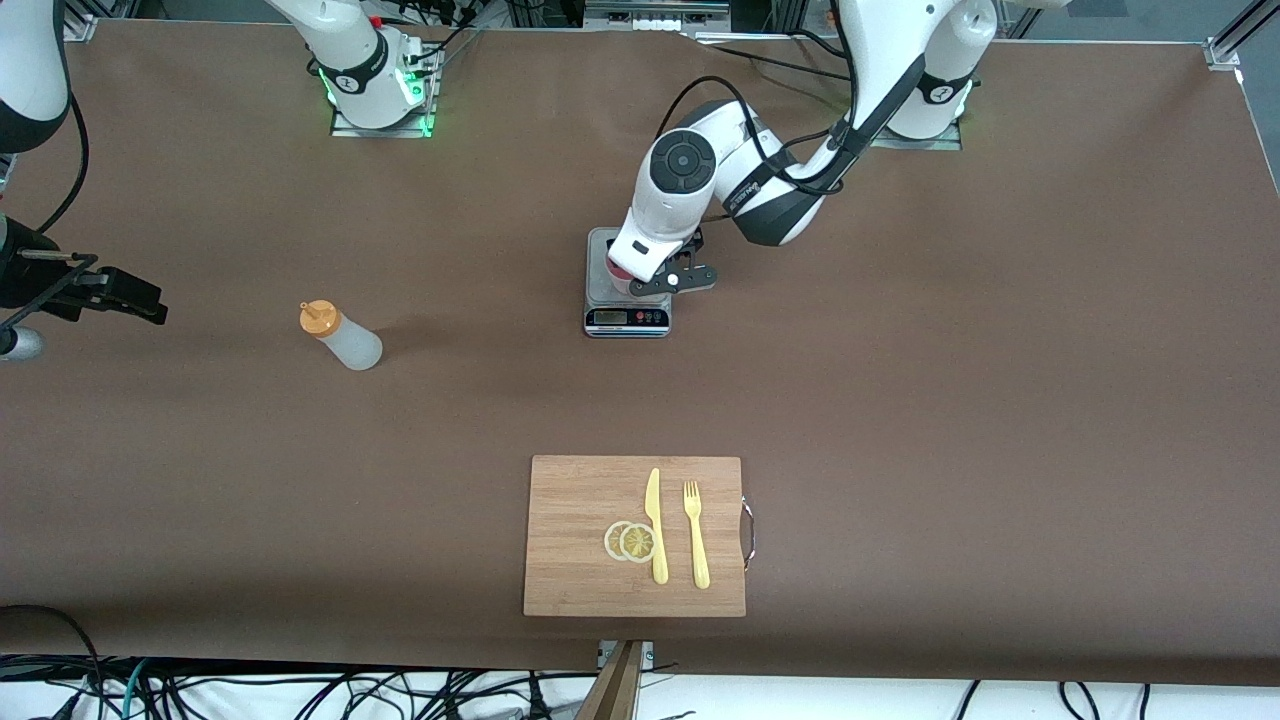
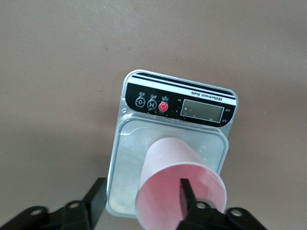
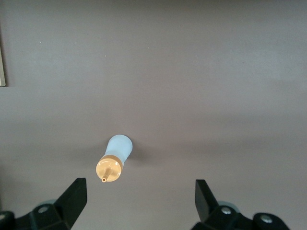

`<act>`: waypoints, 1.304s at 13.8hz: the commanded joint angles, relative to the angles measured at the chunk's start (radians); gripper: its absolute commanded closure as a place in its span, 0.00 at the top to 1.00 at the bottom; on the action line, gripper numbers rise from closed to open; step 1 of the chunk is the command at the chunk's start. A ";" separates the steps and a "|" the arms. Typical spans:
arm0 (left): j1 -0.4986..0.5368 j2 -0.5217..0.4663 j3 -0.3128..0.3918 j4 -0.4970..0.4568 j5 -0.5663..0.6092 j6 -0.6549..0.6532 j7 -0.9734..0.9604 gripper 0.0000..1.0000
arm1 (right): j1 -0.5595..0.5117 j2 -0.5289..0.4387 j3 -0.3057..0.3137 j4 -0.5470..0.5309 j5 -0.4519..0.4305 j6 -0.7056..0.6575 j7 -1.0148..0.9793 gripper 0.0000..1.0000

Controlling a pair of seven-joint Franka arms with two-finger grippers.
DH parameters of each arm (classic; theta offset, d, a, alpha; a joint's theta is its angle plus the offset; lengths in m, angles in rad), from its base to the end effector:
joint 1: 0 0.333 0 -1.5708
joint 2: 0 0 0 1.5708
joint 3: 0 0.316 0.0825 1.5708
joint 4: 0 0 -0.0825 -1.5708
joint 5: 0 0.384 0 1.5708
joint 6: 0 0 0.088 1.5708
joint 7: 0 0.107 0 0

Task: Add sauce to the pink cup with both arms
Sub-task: 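Carry the pink cup onto the digital scale and lower it, then open the left gripper and withdraw the left arm from the cup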

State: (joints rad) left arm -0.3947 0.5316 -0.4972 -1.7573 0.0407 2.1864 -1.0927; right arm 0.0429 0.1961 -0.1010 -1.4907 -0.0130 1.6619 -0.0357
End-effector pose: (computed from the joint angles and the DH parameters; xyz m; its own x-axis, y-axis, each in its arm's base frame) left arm 0.4346 -0.4895 0.2941 0.9542 0.2173 -0.2058 0.2340 -0.9704 0.0603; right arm 0.6177 -0.0316 0.5558 0.9995 -0.0198 -0.0251 -0.0190 -0.9993 0.0317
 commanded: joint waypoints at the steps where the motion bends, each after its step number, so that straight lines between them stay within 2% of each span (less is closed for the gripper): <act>1: 0.008 -0.071 -0.001 0.092 0.013 -0.222 -0.013 1.00 | 0.005 0.020 0.001 0.001 -0.001 0.001 0.014 1.00; 3: 0.052 -0.093 -0.001 0.172 0.013 -0.380 0.086 1.00 | 0.002 0.028 0.001 0.000 -0.001 0.001 0.014 1.00; 6: 0.149 -0.142 0.008 0.243 0.024 -0.583 0.279 1.00 | -0.014 0.037 0.000 -0.002 0.001 -0.008 0.011 1.00; 9: 0.290 -0.203 0.000 0.259 0.021 -0.623 0.392 1.00 | -0.018 0.043 0.000 -0.002 0.002 -0.011 -0.067 1.00; 14: 0.520 -0.329 0.011 0.249 0.011 -0.692 0.782 1.00 | -0.060 0.078 0.000 -0.011 0.002 -0.005 -0.428 1.00; 15: 0.527 -0.355 0.046 0.243 0.011 -0.698 0.859 1.00 | -0.064 0.086 0.000 -0.011 0.004 -0.002 -0.482 1.00; 18: 0.409 -0.401 0.291 0.228 -0.002 -0.692 1.055 1.00 | -0.075 0.111 0.000 -0.011 0.043 0.002 -0.626 1.00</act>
State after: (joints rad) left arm 0.0978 0.1794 -0.3409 -1.4902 0.0466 1.4916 -0.1617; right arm -0.0189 0.2991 -0.1064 -1.5001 -0.0035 1.6611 -0.5609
